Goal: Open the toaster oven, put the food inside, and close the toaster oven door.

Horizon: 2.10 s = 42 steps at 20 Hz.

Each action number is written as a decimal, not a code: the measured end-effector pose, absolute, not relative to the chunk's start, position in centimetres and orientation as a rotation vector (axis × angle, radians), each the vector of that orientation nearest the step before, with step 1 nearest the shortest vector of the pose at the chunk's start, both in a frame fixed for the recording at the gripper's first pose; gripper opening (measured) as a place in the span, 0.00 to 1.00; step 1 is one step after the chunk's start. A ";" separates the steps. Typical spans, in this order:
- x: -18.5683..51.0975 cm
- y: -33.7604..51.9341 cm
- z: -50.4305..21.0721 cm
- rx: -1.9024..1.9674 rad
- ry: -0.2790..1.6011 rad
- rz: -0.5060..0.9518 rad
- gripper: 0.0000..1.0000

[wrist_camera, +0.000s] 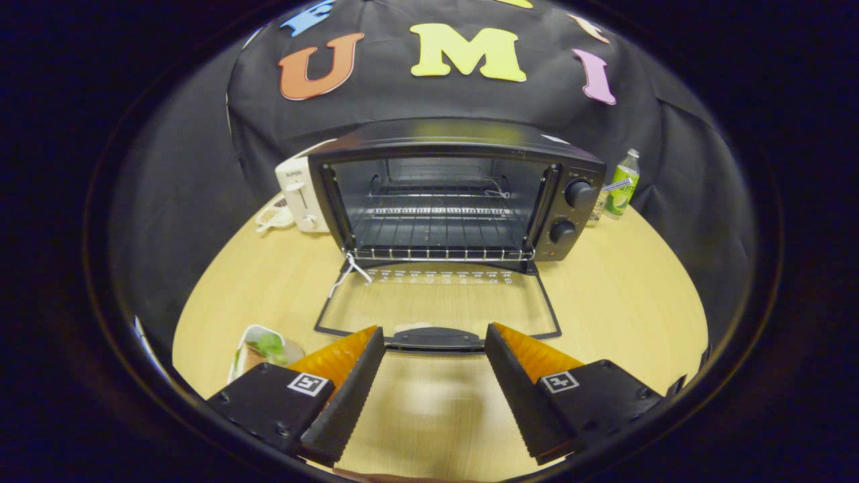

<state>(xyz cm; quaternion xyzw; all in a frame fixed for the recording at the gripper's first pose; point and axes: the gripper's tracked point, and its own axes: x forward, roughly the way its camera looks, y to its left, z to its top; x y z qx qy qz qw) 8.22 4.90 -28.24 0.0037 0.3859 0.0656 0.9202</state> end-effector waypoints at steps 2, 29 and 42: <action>7.3 6.5 -27.1 0.044 0.793 0.208 0.99; -2.1 17.6 -30.2 0.582 1.340 0.580 0.49; -0.6 17.3 -27.5 0.578 1.189 0.661 0.40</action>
